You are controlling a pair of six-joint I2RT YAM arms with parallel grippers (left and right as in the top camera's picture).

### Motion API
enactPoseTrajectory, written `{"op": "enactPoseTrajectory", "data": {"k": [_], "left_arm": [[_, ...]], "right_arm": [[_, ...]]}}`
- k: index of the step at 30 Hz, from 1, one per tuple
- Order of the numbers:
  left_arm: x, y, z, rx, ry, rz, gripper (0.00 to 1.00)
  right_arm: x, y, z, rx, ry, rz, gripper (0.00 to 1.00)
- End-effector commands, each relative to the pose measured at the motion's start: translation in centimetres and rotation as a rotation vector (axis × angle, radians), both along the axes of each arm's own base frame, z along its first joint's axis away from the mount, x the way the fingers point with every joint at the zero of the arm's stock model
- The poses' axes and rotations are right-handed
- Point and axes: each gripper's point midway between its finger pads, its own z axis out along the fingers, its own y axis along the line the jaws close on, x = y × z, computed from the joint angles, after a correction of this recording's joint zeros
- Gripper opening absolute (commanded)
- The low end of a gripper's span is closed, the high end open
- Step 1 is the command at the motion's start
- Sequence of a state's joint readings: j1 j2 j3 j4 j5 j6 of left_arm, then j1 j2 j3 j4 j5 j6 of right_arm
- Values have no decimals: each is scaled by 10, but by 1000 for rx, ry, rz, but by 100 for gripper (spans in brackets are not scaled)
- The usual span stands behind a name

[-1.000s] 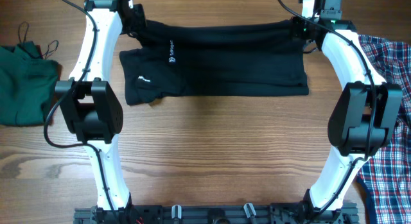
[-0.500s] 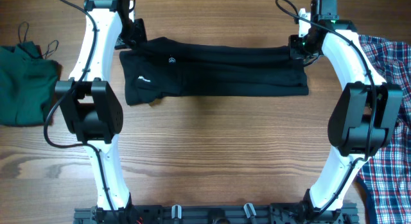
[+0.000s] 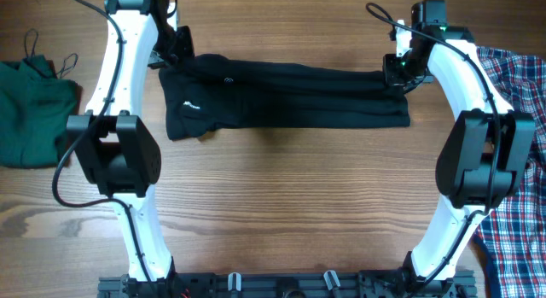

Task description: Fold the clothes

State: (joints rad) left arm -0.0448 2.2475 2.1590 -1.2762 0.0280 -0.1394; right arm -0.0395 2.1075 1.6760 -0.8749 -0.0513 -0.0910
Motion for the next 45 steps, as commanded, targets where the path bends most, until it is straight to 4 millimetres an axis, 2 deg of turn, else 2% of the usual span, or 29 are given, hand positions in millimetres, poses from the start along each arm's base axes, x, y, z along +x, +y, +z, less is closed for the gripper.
{"op": "enactPoseTrajectory", "data": {"k": [1, 6, 10, 13, 16, 19, 22, 25, 28, 31, 35, 36, 37, 39, 42, 45], "left_arm": [[-8, 2, 21, -11, -13, 11, 4], [-21, 2, 18, -22, 43, 85, 4], [-26, 2, 11, -20, 68, 85, 4], [-31, 3, -5, -17, 100, 85, 4], [-37, 9, -18, 0, 128, 95, 4], [-40, 25, -22, 21, 141, 125, 4], [-40, 30, -28, 21, 145, 136, 4], [-45, 32, -44, 26, 163, 139, 4], [-52, 35, -59, 38, 187, 144, 4], [-54, 35, -61, 38, 196, 143, 4], [-56, 35, -61, 39, 201, 143, 4], [-56, 35, -61, 39, 205, 143, 4], [-57, 35, -61, 39, 207, 143, 4], [-57, 35, -61, 39, 205, 143, 4], [-57, 35, -61, 39, 207, 143, 6], [-44, 35, -54, 36, 156, 144, 6]], "right_arm": [[1, -2, 34, -13, -66, -14, 4], [-20, -1, 31, -13, 14, -3, 4], [-22, -1, 27, -9, 24, -15, 4], [-21, -2, 8, -14, 3, -15, 4], [-31, -12, -11, -70, 29, -32, 4], [-41, -26, -20, -116, 59, -63, 4], [-45, -28, -29, -115, 63, -72, 4], [-50, -28, -40, -115, 67, -72, 4], [-50, -28, -41, -115, 67, -72, 4], [-49, -28, -39, -114, 63, -74, 4], [-41, -26, -1, -95, 21, -95, 6], [-40, -26, 5, -95, 7, -96, 35], [-37, -26, 11, -95, -16, -97, 49], [-29, -27, 34, -96, -82, -100, 68], [-26, -22, 53, -73, -135, -93, 76], [-10, 4, 61, 73, -209, -37, 74]]}}
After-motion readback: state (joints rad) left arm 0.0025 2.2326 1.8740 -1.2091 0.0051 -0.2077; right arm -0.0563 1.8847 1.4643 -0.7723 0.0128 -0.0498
